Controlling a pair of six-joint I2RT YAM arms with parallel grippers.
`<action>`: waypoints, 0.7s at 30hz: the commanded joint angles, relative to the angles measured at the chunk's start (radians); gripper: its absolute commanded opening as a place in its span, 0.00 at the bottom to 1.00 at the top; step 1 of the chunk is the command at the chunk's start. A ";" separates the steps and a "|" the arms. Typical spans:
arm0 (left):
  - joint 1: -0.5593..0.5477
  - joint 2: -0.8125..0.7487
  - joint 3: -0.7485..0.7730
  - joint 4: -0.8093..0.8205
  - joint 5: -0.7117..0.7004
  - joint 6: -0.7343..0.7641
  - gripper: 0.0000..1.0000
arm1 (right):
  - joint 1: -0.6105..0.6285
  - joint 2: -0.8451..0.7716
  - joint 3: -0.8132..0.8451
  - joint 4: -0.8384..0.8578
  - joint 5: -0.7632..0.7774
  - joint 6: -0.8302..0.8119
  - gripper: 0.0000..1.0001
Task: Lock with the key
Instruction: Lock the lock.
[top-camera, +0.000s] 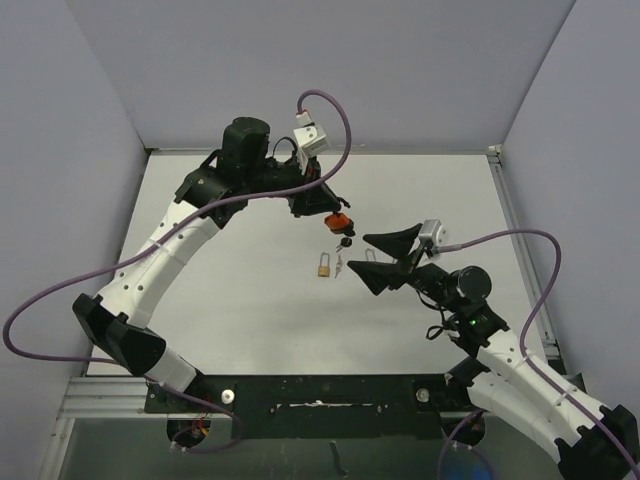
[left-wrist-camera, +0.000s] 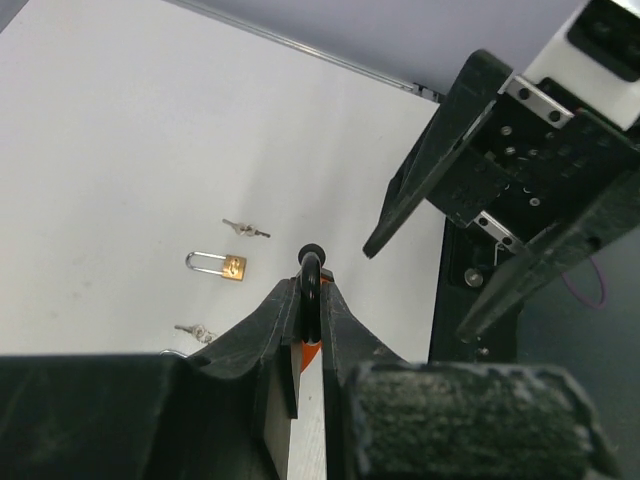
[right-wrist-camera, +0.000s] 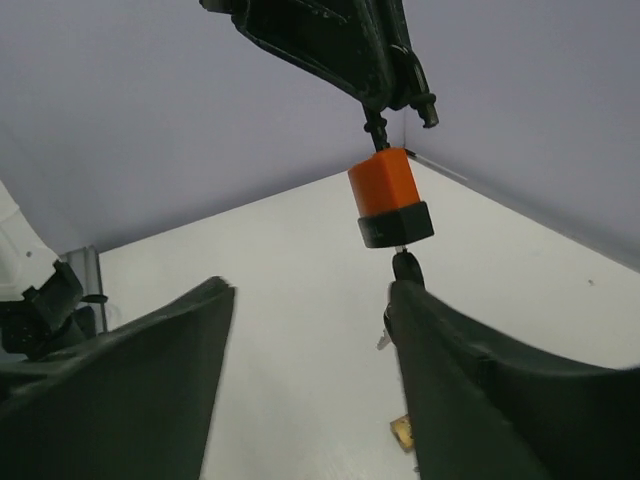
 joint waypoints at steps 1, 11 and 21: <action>-0.027 0.025 0.117 -0.038 -0.018 0.054 0.00 | 0.002 -0.041 0.049 -0.017 0.027 -0.049 0.78; -0.104 0.054 0.213 -0.153 -0.077 0.125 0.00 | 0.002 0.038 0.178 -0.142 0.017 -0.211 0.98; -0.120 0.049 0.227 -0.151 -0.077 0.120 0.00 | 0.002 0.120 0.206 -0.123 0.033 -0.240 1.00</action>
